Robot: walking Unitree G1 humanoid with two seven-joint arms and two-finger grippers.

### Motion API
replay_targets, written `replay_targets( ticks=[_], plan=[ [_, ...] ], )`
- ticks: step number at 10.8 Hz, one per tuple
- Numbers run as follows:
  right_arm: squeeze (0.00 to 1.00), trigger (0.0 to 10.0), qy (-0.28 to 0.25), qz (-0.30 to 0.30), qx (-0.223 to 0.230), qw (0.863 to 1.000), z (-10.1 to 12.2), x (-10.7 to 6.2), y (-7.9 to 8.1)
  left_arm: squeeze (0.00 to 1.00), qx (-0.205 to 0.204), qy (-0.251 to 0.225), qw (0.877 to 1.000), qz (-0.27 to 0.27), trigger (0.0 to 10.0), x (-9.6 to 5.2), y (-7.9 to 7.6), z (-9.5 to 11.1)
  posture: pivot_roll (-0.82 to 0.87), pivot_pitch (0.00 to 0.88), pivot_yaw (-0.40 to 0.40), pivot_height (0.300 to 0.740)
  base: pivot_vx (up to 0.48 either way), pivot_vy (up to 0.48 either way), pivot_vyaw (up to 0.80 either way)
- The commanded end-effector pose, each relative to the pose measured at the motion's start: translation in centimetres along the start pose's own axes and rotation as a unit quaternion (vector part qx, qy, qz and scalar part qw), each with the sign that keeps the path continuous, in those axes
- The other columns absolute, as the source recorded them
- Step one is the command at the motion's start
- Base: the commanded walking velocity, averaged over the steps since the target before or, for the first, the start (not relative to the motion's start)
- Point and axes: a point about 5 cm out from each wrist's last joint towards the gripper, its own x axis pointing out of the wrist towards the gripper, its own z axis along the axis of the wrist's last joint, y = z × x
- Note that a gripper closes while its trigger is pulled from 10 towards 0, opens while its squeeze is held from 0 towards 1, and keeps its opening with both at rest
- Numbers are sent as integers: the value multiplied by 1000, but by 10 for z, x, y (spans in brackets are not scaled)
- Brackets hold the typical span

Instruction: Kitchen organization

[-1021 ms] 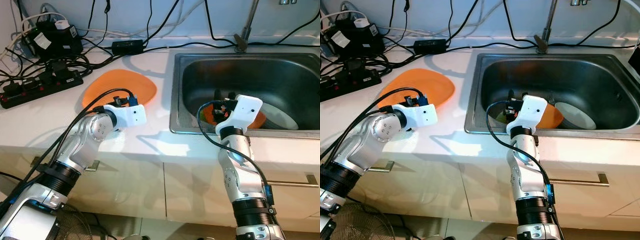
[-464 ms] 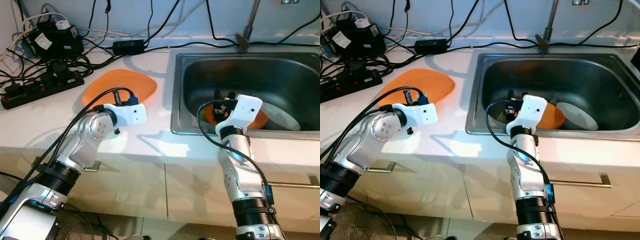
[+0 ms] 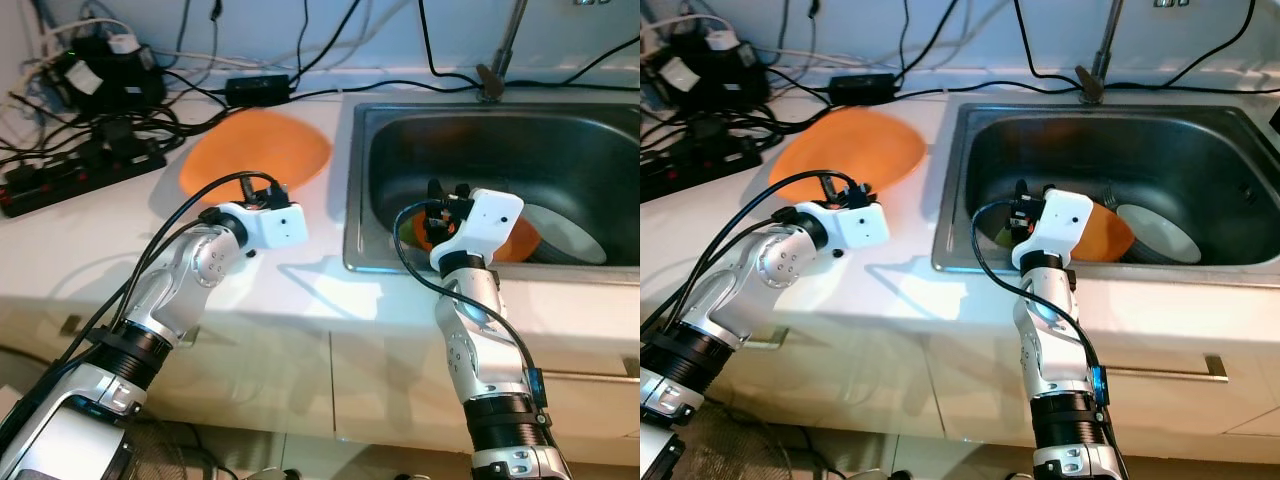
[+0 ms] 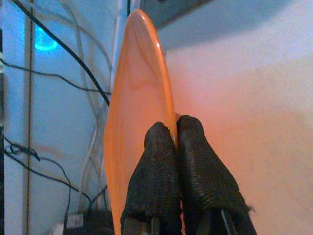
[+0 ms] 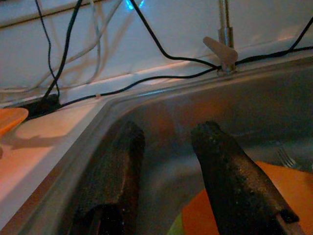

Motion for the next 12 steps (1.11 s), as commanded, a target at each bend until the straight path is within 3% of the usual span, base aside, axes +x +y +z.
replay_targets(
  ticks=[1,2,3,4,5,8,9,12],
  plan=[
    [0,10000,8,-2,2,1000,-1,2,1,0,17,-30,999,41,0,3,16,10,38,43,79,740,0,0,0],
    [0,10000,8,-2,9,1000,0,3,1,0,20,-55,997,57,9176,3,19,18,38,43,79,740,0,0,0],
    [824,10000,3,1,18,1000,3,5,3,0,18,-79,994,74,10000,5,22,26,37,41,78,740,0,0,0],
    [1000,10000,-1,-1,32,999,7,8,2,0,19,-88,993,78,10000,5,23,30,37,41,78,740,0,0,0],
    [1000,10000,-16,-6,89,996,22,16,-1,0,21,-103,991,83,10000,8,22,35,34,37,77,740,0,0,0],
    [1000,10000,-26,-6,172,985,37,23,-5,0,21,-115,990,80,10000,10,19,40,32,37,76,740,0,0,0],
    [1000,10000,-17,17,243,970,40,24,1,0,22,-123,989,75,10000,11,17,43,29,33,77,740,0,0,0],
    [1000,10000,-11,58,305,951,46,24,10,0,21,-139,987,73,10000,15,16,51,27,30,78,740,0,0,0]
  ],
)
